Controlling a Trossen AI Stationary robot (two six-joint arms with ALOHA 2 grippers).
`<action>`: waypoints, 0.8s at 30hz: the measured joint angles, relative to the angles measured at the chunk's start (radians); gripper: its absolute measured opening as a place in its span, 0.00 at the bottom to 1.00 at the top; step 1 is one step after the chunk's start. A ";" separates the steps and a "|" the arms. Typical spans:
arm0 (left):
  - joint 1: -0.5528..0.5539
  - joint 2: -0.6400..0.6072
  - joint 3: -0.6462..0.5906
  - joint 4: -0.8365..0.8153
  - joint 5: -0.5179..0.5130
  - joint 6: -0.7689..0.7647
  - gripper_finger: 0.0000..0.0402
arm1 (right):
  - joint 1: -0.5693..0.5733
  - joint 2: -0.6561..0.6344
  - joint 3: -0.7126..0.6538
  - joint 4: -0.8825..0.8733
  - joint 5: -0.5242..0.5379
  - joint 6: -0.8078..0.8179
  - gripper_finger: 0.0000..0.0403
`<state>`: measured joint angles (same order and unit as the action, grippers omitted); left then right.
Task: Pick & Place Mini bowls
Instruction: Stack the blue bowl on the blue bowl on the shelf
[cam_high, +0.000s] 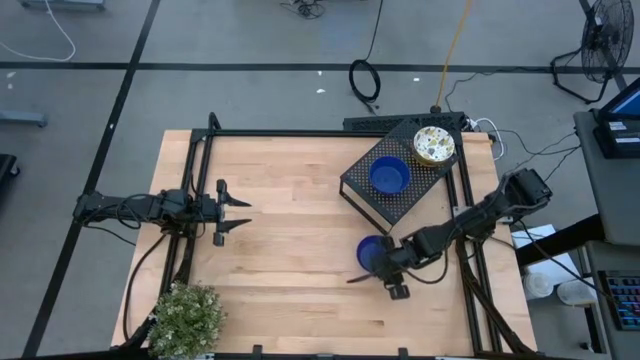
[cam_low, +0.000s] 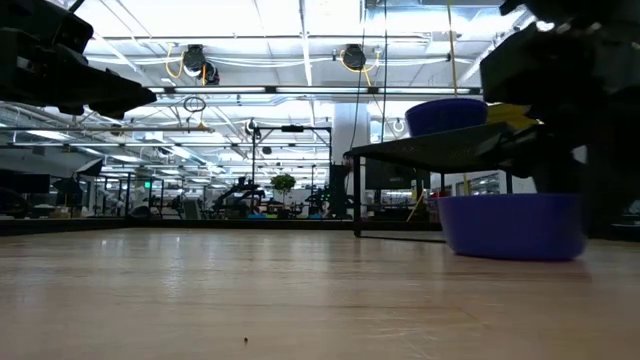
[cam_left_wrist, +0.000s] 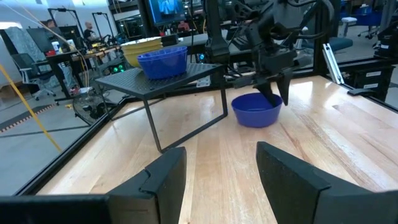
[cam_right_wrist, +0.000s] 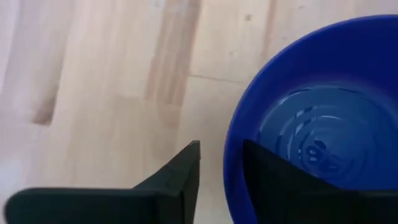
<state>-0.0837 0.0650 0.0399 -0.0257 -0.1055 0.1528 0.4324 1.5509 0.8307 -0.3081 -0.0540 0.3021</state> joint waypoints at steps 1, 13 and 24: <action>0.000 0.000 0.000 0.000 0.000 0.000 0.49 | 0.008 -0.001 0.000 -0.001 0.000 0.001 0.25; 0.000 0.000 0.000 0.000 0.000 0.000 0.49 | 0.063 -0.006 0.011 -0.025 0.023 -0.002 0.02; 0.000 0.000 0.000 0.000 0.000 0.000 0.49 | 0.077 -0.006 0.169 -0.201 0.056 -0.031 0.00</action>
<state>-0.0834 0.0651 0.0402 -0.0257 -0.1051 0.1528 0.5091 1.5452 0.9996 -0.5087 0.0023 0.2715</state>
